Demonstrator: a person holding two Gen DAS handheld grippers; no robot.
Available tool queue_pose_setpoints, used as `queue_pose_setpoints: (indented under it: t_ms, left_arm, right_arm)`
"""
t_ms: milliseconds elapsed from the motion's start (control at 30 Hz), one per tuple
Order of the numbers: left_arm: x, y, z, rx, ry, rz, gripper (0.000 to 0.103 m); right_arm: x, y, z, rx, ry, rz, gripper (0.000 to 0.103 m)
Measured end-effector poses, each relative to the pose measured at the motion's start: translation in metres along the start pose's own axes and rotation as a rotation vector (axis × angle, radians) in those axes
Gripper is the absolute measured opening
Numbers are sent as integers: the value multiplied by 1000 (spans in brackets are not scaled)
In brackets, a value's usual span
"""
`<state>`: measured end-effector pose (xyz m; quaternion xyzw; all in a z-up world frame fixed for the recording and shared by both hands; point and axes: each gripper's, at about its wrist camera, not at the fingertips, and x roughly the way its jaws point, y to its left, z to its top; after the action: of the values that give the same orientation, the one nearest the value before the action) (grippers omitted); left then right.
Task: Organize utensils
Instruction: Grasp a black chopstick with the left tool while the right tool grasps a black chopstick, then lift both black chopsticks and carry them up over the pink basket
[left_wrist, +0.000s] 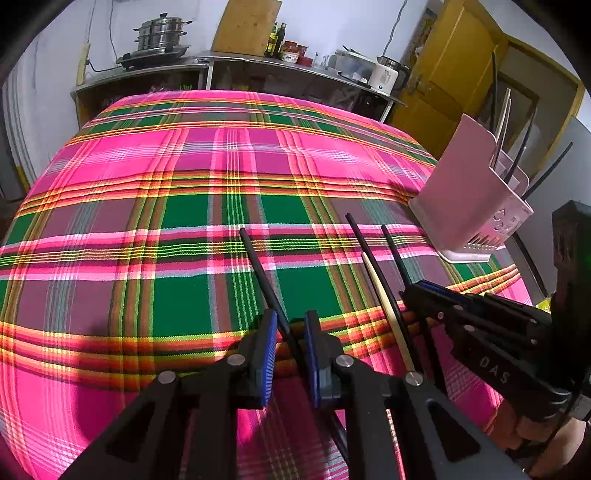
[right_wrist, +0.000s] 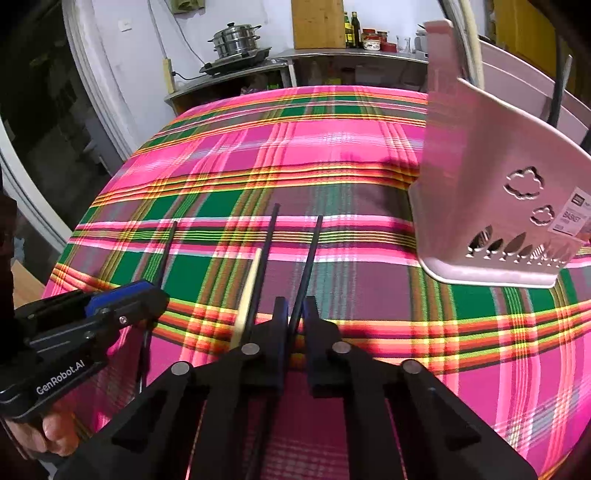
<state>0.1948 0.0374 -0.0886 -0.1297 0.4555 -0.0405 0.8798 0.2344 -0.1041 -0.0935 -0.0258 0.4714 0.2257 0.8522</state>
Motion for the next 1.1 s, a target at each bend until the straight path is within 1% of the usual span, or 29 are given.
queue_pose_setpoints:
  t_ms: [133,233,367,400,433,533,633,800,1100]
  left_arm:
    - [3,-2,3,-7,0,16,15]
    - [6,-7,5,17,-3,39,15]
    - [9,-11,8,46,-6,63,14]
    - [9,-12,8,50,-4,72,11]
    - [10,-13,9,53,-2,79,11]
    - [9,-12,12,41,14,56,8]
    - [4,-10,14,25,12,32,6]
    - [-21,-15,19,29,-35,-13,5]
    - [-85,-27,40,52,-143,-95,5]
  right_arm:
    - [2,3,3,-15,12,-18,7]
    - [5,6,7,-38,18,-34,7]
    - [7,9,10,-39,22,-33,8]
    - [7,9,10,-40,25,-32,7]
    - [6,9,11,-38,26,-28,7]
    - [3,4,11,-15,28,0,6]
    - [-12,1,11,-8,-2,17,6]
    - [-42,-4,14,10,-63,34,6]
    - [-105,-16,23,42,-193,58,6]
